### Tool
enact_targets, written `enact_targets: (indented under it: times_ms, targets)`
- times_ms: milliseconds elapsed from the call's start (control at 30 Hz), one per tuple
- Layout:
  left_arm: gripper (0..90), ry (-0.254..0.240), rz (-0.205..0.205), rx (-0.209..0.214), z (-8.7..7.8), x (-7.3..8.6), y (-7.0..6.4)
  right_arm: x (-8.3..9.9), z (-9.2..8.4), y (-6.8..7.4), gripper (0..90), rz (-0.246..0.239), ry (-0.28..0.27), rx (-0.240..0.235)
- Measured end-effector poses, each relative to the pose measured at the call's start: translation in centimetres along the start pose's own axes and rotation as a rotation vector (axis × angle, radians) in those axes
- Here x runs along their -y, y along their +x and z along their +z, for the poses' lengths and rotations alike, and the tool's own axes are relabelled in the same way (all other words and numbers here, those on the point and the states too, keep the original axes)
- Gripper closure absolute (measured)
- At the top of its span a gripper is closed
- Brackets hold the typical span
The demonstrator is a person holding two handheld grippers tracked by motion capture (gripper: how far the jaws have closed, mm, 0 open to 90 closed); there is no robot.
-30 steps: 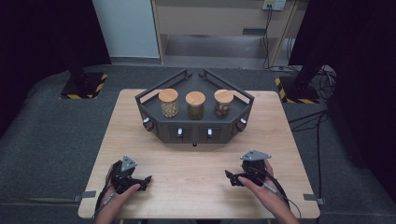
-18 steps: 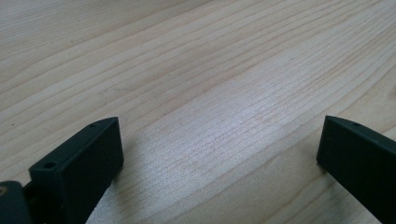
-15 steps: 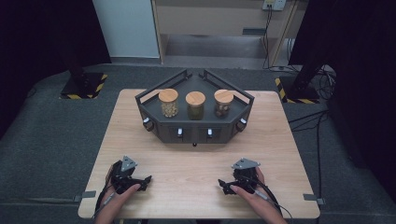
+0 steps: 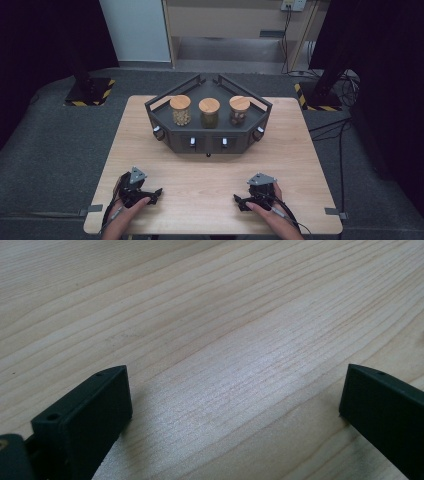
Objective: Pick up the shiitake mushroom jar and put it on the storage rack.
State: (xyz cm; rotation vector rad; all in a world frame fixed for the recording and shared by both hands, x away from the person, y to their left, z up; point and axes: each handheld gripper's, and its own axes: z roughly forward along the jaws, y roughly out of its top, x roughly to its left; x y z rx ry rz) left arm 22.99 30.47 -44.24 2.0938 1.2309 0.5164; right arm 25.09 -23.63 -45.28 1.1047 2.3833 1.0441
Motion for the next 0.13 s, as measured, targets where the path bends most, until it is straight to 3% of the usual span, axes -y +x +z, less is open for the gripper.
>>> enact_targets:
  times_ms: [133]
  targets:
    - [0.0, 0.000, 0.000, 0.000, 0.00, 0.00, 0.00, -0.01, 0.02, 0.00, 2.3, 0.000, 0.001, 0.000]
